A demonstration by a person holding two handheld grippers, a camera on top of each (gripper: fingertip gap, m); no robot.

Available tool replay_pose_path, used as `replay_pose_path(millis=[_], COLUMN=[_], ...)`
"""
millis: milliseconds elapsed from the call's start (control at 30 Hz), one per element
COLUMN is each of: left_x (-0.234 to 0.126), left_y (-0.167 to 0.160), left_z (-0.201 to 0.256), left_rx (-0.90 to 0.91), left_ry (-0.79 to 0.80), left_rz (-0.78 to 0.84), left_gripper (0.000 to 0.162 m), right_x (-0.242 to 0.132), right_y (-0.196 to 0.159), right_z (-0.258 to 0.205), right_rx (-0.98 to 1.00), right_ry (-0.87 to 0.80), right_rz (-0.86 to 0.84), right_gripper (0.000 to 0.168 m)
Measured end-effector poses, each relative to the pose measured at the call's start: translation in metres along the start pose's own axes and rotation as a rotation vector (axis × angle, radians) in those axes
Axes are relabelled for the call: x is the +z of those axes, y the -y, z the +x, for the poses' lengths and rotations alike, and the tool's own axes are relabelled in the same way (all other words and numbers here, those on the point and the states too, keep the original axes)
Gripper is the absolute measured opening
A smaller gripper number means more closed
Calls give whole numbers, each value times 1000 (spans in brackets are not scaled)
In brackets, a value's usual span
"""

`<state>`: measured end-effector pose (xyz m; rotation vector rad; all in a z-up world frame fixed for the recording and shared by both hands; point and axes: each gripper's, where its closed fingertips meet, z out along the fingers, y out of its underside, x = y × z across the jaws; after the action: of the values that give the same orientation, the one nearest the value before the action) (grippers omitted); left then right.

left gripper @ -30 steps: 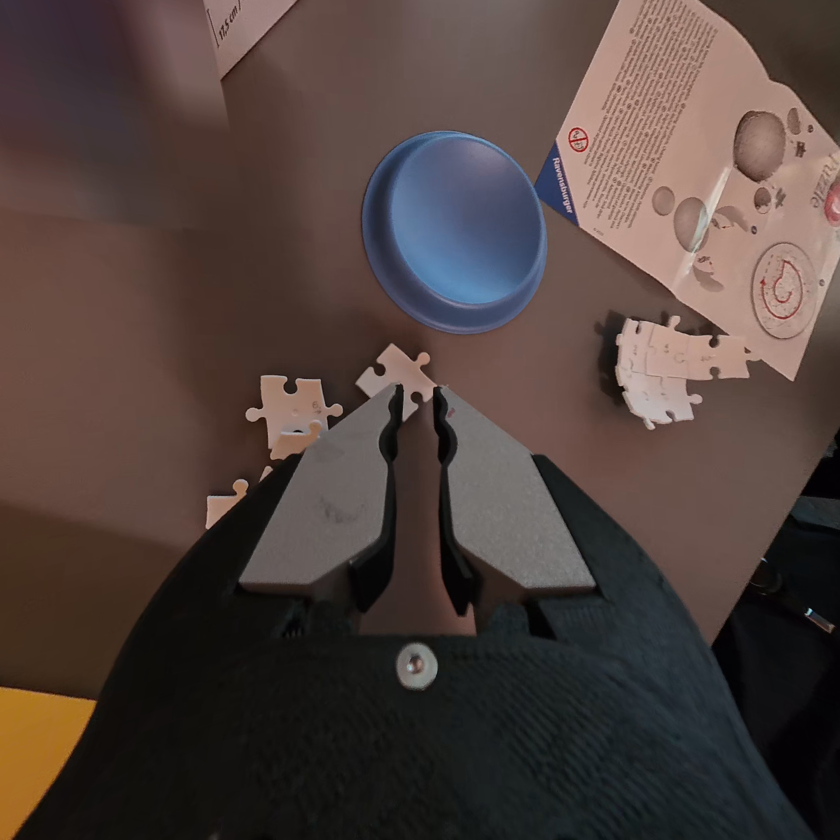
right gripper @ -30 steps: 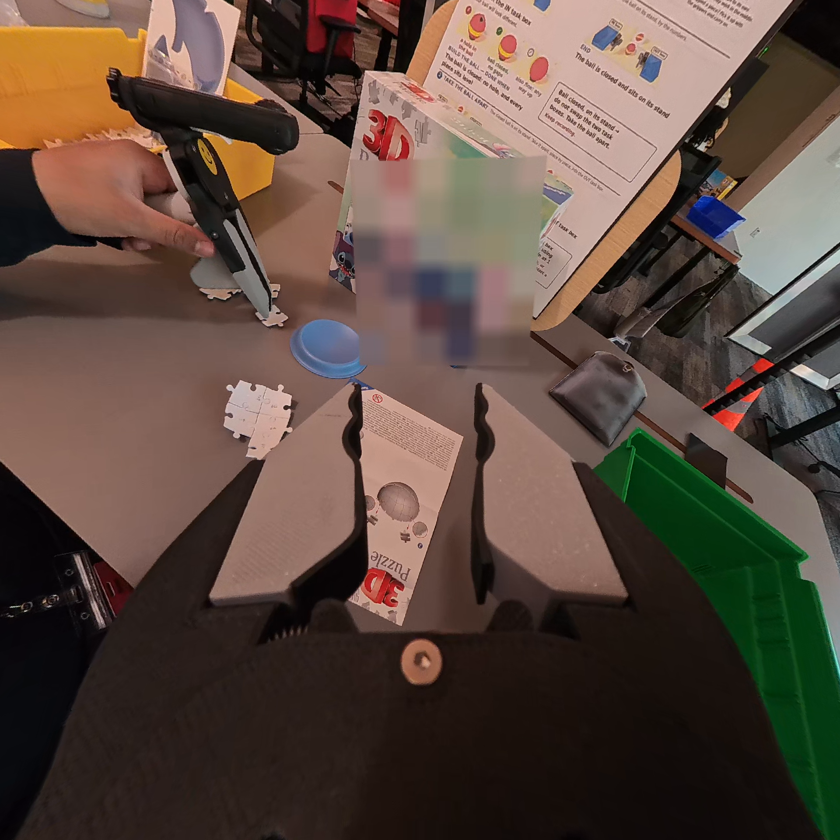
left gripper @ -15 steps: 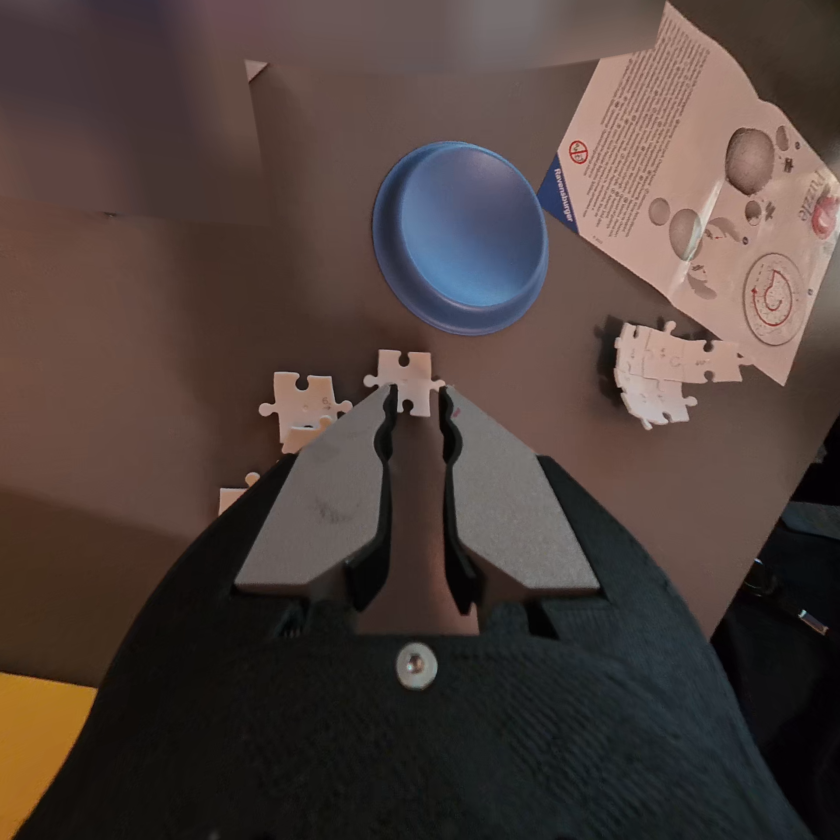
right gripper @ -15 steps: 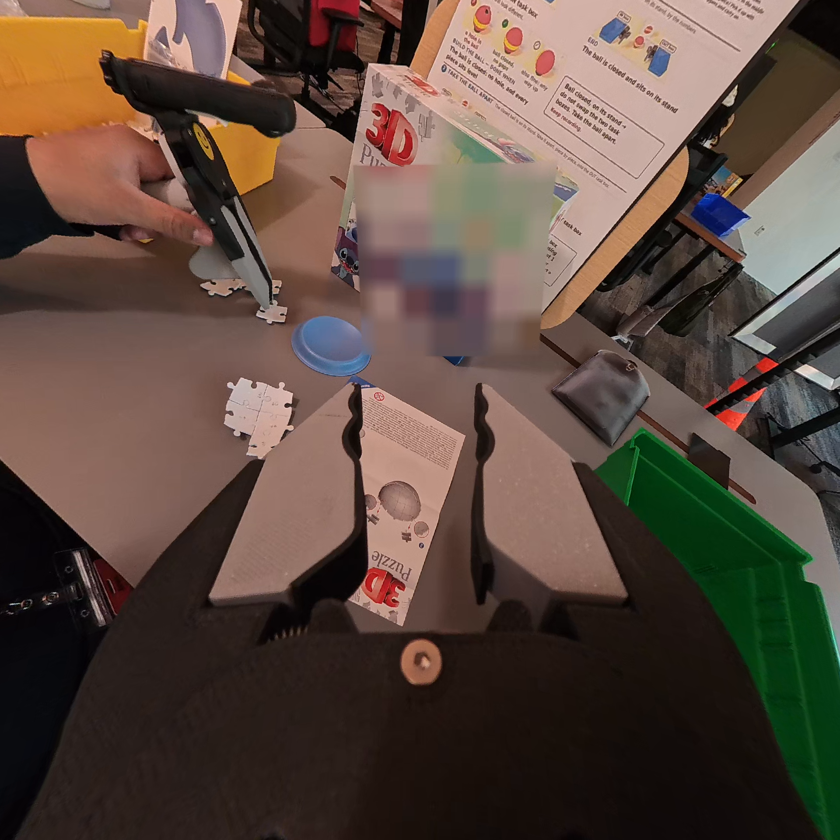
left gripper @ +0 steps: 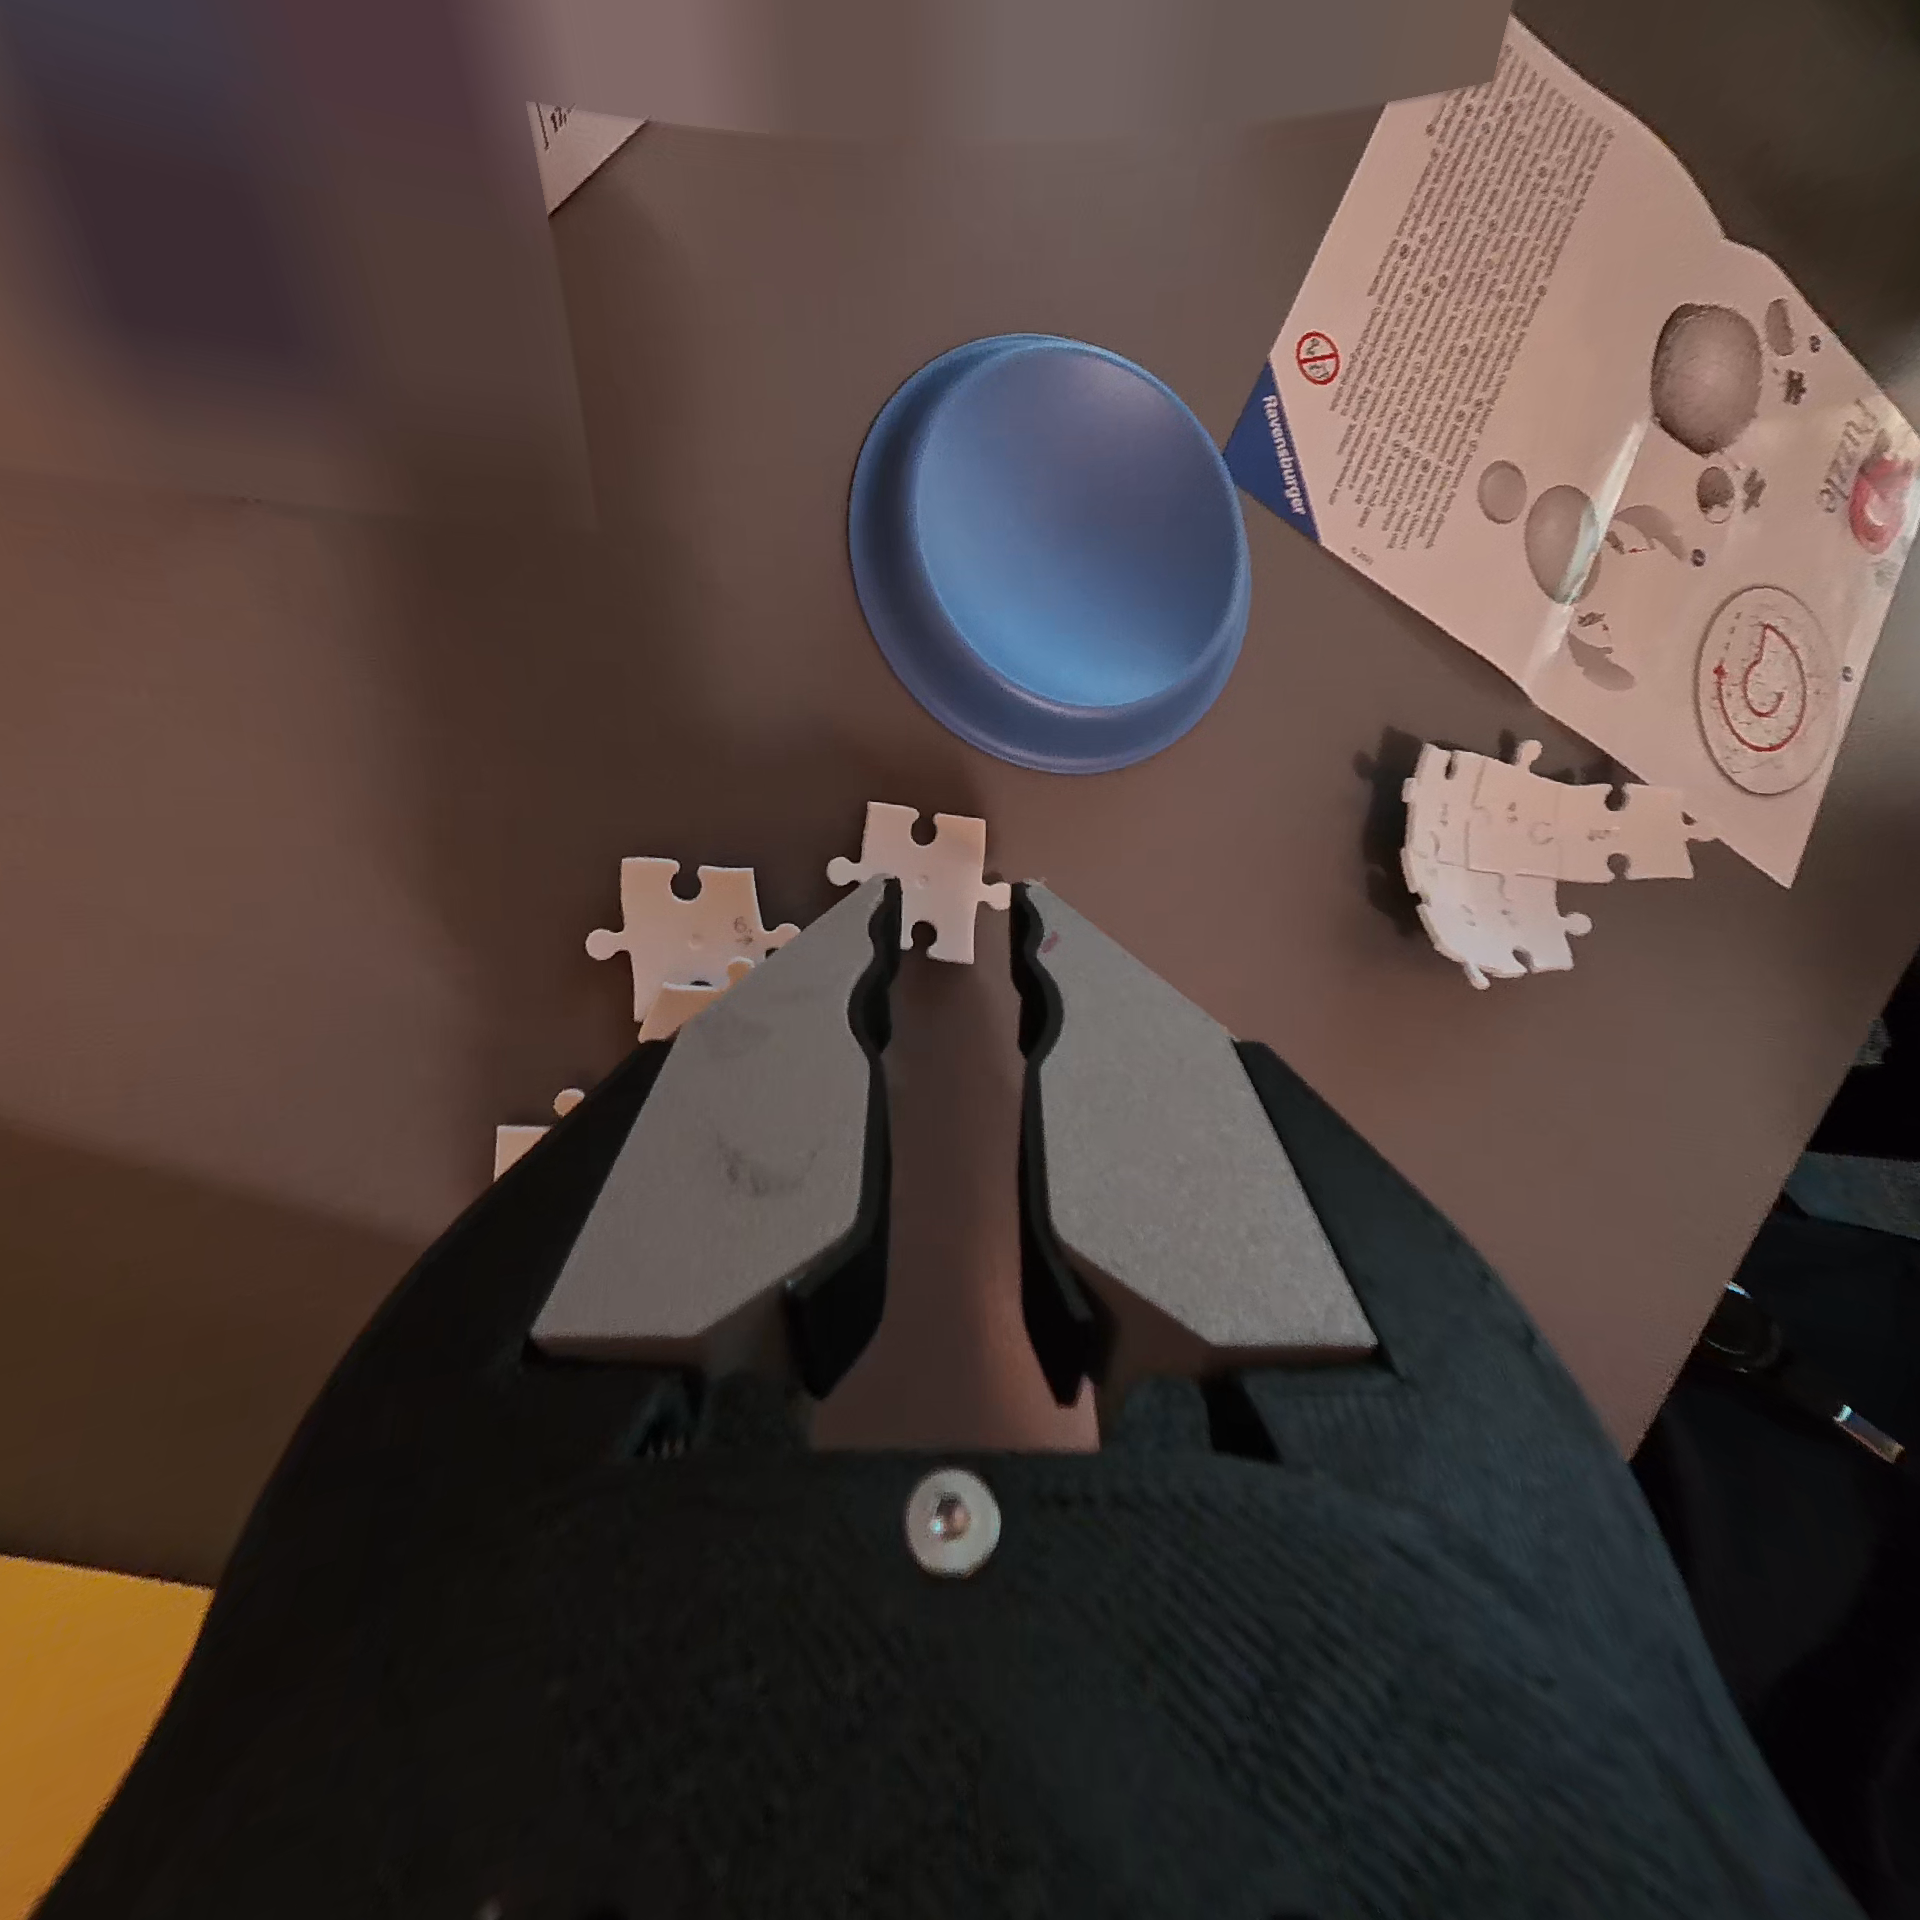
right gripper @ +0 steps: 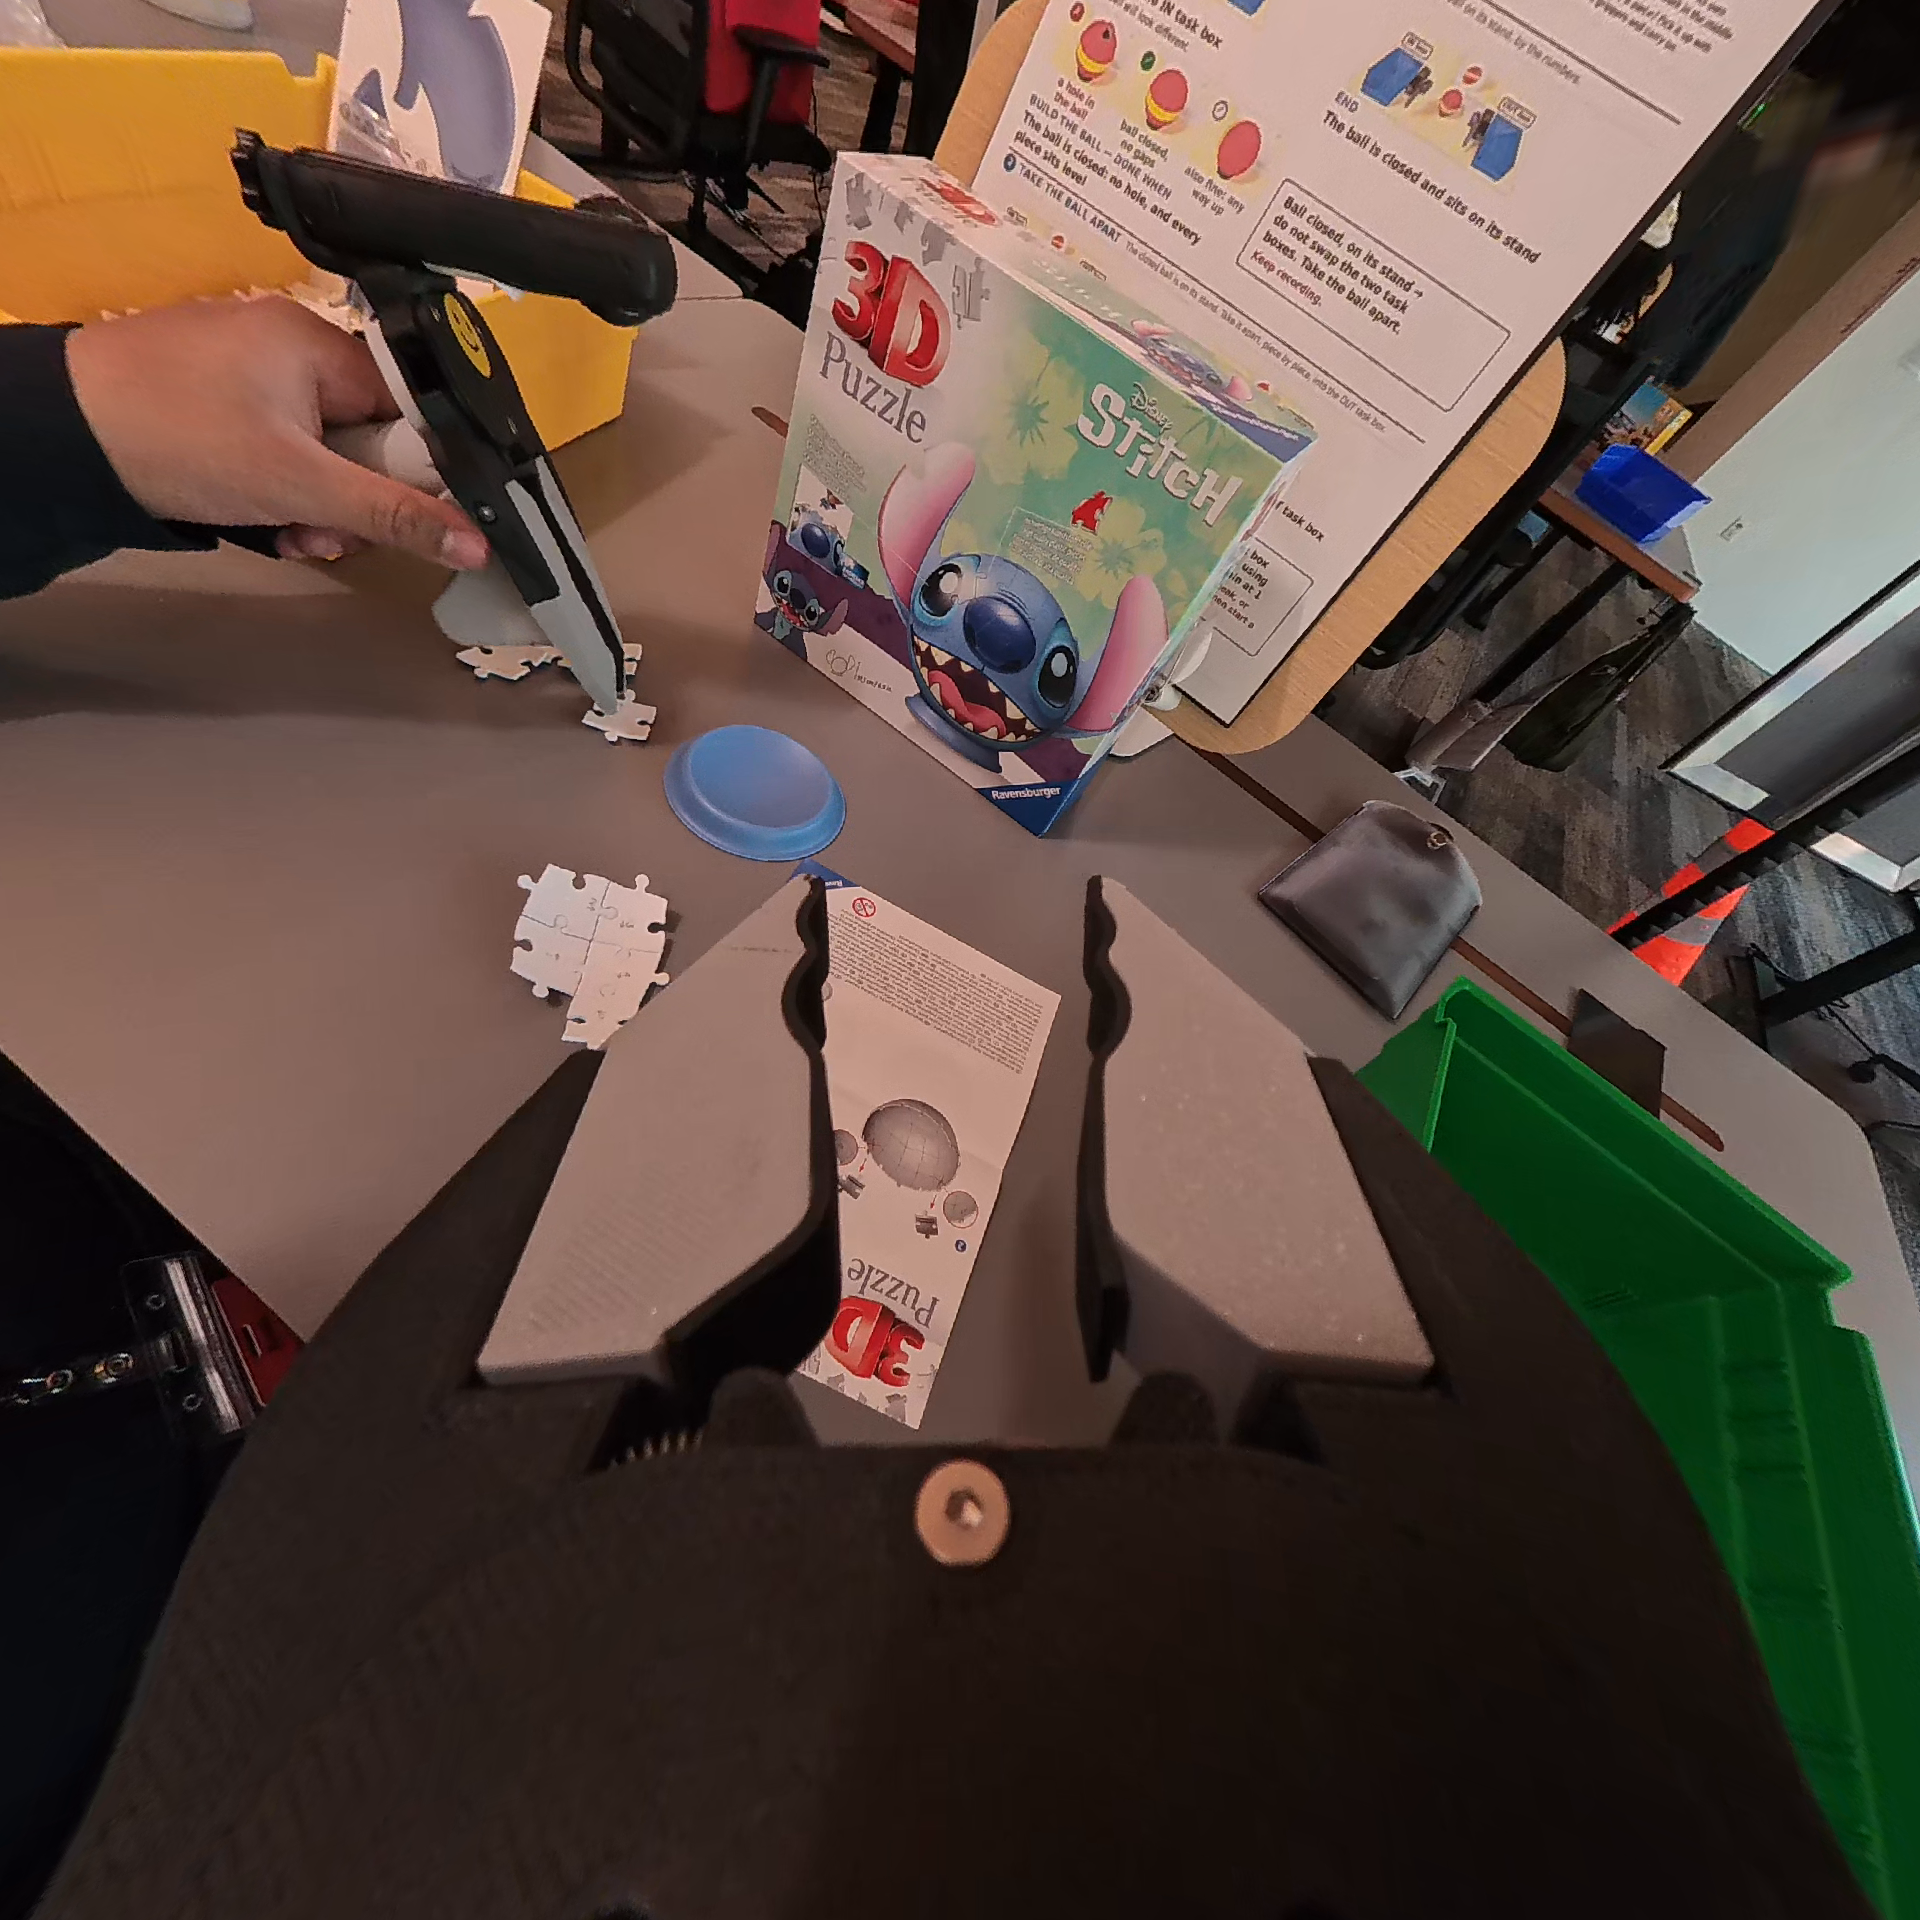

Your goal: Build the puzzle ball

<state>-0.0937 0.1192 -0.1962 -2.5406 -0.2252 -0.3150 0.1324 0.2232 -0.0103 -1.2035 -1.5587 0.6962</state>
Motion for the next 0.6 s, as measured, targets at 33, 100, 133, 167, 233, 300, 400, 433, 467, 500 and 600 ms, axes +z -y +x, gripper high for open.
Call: replay_pose_path(millis=[33,100,133,167,233,300,400,433,467,500,600], left_x=[1,1,0,-1,-2,-3,-6,-8,-12,-16,-22], left_y=[0,3,4,6,7,6,4,5,6,8,10], left_z=[1,1,2,3,4,3,7,12,17,20,22], left_rx=[6,29,42,56,80,107,134,142,160,184,284], left_ry=[2,14,20,21,29,31,-6,-40,-67,-74,-44], left_rz=[0,11,16,21,24,13,-32,-43,-51,-54,-99], left_gripper=[18,19,19,19,26,33,44,46,46,46,50], right_x=[0,0,0,1,0,1,1,1,0,0,-1], right_y=[0,0,0,0,0,0,-1,-1,0,0,0], right_z=[0,-1,-1,-1,-1,-1,-1,0,0,0,1], right_rx=[-1,-2,-3,-4,-5,-4,-2,-1,0,1,4], right_ry=[0,2,2,2,3,3,2,2,1,0,-3], right_rz=[-1,-2,-3,-3,-3,-3,-6,-5,-3,-2,0], right_gripper=[47,47,47,47,47,47,47,47,47,47,47])
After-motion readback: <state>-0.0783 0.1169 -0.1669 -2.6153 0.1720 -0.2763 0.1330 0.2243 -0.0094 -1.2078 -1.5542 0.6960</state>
